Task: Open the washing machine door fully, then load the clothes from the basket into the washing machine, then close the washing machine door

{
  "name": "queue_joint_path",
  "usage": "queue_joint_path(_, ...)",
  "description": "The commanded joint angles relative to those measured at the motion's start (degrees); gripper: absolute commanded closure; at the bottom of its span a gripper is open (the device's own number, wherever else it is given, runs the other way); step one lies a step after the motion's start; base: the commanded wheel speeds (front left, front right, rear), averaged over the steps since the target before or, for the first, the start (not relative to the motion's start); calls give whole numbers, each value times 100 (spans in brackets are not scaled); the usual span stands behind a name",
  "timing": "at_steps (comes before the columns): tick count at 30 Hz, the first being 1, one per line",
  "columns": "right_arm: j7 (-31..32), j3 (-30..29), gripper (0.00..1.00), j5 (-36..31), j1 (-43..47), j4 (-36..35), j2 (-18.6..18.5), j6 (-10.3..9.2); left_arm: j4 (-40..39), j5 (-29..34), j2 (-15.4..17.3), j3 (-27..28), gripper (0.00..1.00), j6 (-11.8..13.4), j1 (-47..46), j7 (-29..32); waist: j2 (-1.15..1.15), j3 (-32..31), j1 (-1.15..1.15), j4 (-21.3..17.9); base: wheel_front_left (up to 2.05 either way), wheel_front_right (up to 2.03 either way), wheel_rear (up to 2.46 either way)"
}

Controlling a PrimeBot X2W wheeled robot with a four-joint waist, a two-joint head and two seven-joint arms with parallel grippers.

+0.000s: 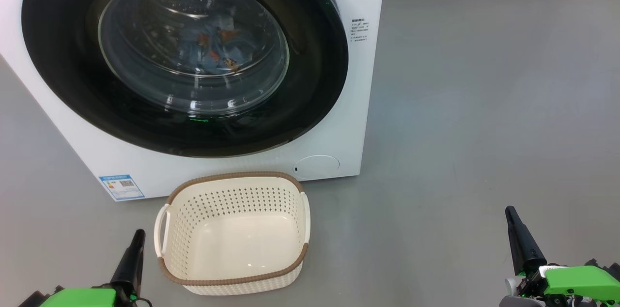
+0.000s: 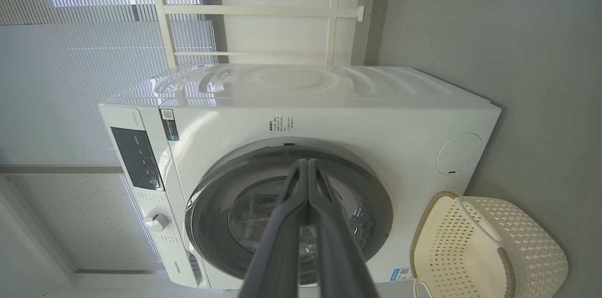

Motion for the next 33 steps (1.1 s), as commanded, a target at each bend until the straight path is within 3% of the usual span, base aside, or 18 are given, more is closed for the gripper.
queue_joint_path(1, 45, 148, 100, 22, -236, -140, -74, -6, -107, -17, 65, 199, 100, -15, -235, 25, 0, 0, 0, 0, 0, 0, 0)
queue_joint_path(33, 44, 148, 100, 22, -236, -140, -74, -6, -107, -11, 60, 207, 100, -15, -235, 31, 0, 0, 0, 0, 0, 0, 0)
